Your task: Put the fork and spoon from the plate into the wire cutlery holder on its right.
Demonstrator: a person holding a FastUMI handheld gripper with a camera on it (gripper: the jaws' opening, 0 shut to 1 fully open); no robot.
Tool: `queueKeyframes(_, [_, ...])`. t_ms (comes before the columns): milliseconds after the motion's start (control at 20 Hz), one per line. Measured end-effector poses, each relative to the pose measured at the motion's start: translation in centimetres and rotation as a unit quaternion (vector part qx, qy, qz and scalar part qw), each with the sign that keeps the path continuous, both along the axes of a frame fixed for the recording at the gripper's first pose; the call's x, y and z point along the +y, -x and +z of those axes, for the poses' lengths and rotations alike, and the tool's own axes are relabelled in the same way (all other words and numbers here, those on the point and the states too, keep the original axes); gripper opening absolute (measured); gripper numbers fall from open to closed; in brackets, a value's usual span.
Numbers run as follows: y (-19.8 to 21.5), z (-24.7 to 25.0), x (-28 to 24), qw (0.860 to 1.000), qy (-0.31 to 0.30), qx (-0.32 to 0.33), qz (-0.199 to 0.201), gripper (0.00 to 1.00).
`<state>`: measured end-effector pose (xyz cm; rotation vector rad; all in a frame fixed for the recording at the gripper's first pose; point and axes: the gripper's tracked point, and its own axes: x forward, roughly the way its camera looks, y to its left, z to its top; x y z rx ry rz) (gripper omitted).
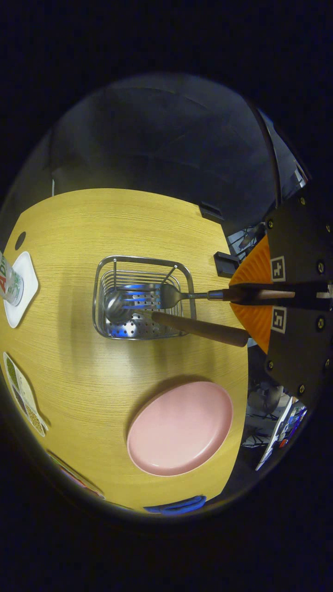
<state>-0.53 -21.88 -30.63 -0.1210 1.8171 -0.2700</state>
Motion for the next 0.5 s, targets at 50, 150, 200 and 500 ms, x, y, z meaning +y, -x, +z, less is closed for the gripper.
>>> queueKeyframes(50, [0.0, -0.1, -0.1, 1.000, -0.004, 0.003, -0.005, 0.05])
queueKeyframes(150, [-0.1, -0.1, -0.3, 1.000, -0.009, 0.010, 0.004, 0.05])
queueKeyframes(200, [-0.6, 0.0, -0.6, 1.000, -0.006, 0.007, 0.012, 0.09])
queueKeyframes(500, [-1.5, 1.2, -0.1, 1.000, -0.014, -0.026, -0.005, 0.31])
